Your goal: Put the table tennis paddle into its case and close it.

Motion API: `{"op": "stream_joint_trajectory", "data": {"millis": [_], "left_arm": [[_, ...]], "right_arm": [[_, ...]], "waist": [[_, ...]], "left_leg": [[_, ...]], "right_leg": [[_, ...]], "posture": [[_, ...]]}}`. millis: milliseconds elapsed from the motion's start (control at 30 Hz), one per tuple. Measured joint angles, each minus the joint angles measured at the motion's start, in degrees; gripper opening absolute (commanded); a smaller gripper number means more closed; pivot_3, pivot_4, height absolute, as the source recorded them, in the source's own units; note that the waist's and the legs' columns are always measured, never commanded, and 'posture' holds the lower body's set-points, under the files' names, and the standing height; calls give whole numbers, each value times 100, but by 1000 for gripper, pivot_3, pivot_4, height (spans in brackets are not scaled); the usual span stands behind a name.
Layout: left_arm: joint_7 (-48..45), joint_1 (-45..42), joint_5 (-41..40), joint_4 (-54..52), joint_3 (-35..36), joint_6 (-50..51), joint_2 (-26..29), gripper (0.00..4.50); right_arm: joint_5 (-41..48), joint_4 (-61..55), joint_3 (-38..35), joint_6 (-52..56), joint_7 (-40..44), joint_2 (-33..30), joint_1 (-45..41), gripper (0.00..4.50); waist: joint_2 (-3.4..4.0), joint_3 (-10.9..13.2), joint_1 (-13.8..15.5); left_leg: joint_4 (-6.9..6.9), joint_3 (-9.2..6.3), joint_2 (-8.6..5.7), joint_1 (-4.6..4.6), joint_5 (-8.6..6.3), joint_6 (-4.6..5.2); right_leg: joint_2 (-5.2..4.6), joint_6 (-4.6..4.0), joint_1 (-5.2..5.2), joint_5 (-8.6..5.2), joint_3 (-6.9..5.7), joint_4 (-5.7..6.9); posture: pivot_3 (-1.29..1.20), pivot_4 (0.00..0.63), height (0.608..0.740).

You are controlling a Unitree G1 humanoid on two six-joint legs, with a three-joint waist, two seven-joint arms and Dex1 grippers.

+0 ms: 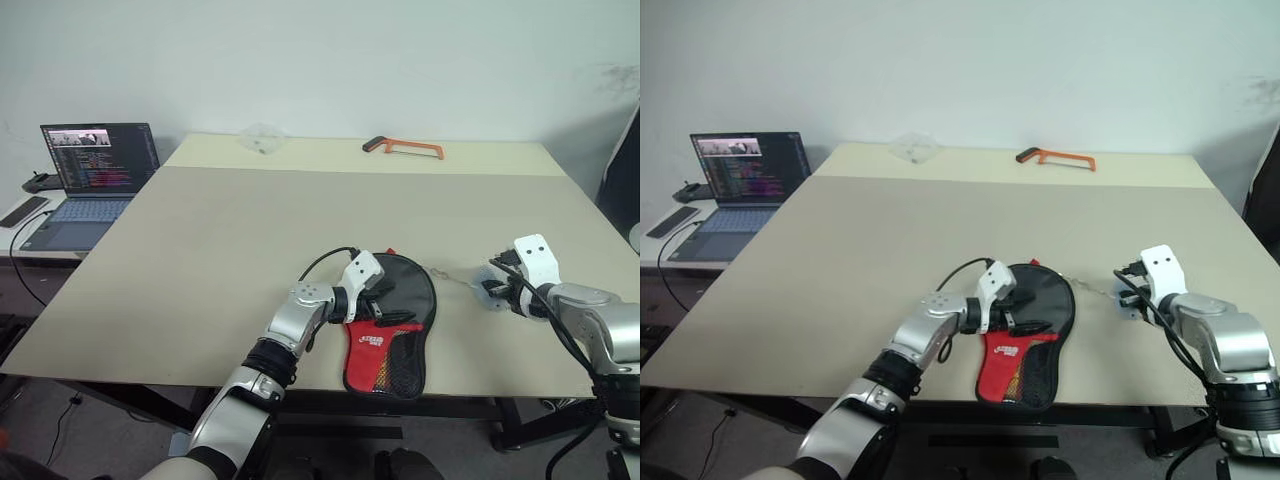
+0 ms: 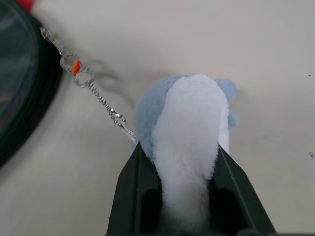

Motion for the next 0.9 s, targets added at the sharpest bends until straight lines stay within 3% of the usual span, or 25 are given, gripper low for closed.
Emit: {"op": "stream_joint_trajectory", "data": {"millis": [433,700,900], "left_arm": [[-55,-23,9,7,-136,16,21,4500],[192,-279,227,366,-247,-159,-24,4500],[331,-444,296,670,-267,-271,-34,4500]], "right_arm": [[202,-1604,247,-691,1956,-1870,1173,493],[326,-2746,246,-1391,2890,-2501,2014,492],[248,-3311,566,-1599,3002,-2722,2587,491]], "waist": [[10,-6,18],[6,-5,27],[8,-6,23]], "left_leg": [[-1,-17,3,8,-4,4],[1,-27,1,15,-4,2],[1,-28,6,20,-4,1]], "right_leg": [[3,15,42,-5,-13,-37],[-1,20,62,-8,-17,-40],[2,20,66,-8,-18,-39]], "posture": [[0,150,740],[0,150,740],[0,150,740]]}}
